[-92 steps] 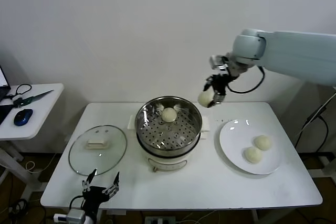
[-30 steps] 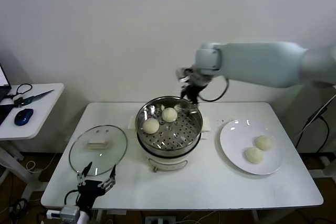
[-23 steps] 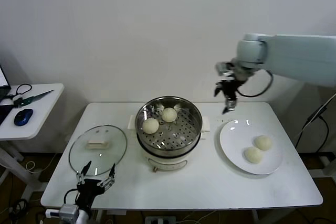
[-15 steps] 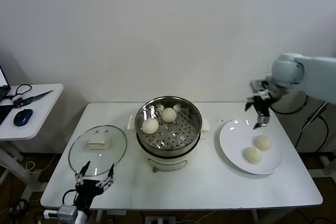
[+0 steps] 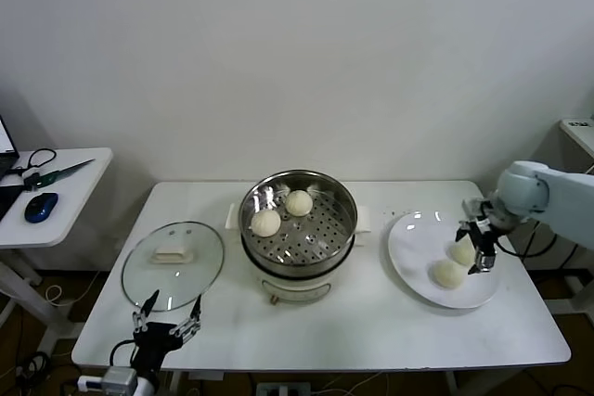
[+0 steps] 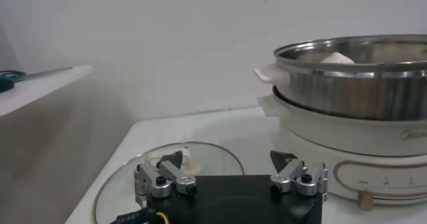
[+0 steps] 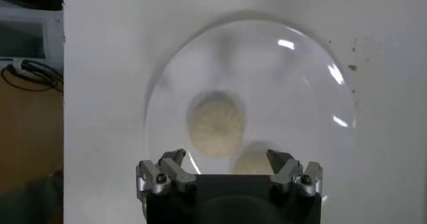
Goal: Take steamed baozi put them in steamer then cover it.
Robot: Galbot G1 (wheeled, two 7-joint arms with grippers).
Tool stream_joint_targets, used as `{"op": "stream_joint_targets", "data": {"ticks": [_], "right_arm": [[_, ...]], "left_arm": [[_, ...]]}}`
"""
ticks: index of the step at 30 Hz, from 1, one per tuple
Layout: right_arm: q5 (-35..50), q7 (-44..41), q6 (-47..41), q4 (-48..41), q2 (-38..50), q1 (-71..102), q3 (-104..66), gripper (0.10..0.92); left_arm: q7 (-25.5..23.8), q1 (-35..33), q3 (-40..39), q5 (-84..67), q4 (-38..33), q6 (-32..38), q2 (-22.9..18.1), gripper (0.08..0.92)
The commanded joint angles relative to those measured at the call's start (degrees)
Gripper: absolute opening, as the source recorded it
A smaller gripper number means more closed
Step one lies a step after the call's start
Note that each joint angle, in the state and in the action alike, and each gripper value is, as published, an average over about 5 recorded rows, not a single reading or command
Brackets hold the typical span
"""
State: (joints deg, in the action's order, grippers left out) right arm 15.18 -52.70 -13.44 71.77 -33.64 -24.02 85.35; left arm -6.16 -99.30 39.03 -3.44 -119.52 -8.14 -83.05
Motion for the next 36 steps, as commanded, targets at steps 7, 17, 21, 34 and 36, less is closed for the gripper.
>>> {"op": "stream_joint_targets", "data": {"ticks": [7,17,21,34,36], "right_arm": [[-3.73,2.32,-0.85,-5.62,-3.03,13.79,-12.45,0.823],[-3.89,2.08,-0.84,-7.13,-4.31,14.05,-12.45,0.78],[-3.92,2.05,-0.82,-7.26,-4.63,13.86,-12.51,0.739],[-0.39,-6.55,9.08,-1.89,-8.62,-18.76,9.01,0.692],[0.19,-8.29,13.24,-0.5,-11.15,-26.21,12.55,0.694]], "left_arm": [[0.0,0.32,-0.02,0.12,0.63,-0.11,0.09,0.823],[0.02,0.48,-0.02,0.13,0.73,-0.2,-0.02,0.823],[0.04,0.51,-0.02,0.17,0.78,-0.21,-0.03,0.823],[0.07,0.47,-0.08,0.64,0.44,-0.25,-0.31,0.823],[0.06,0.53,-0.26,0.92,0.37,-0.27,-0.46,0.823]]}}
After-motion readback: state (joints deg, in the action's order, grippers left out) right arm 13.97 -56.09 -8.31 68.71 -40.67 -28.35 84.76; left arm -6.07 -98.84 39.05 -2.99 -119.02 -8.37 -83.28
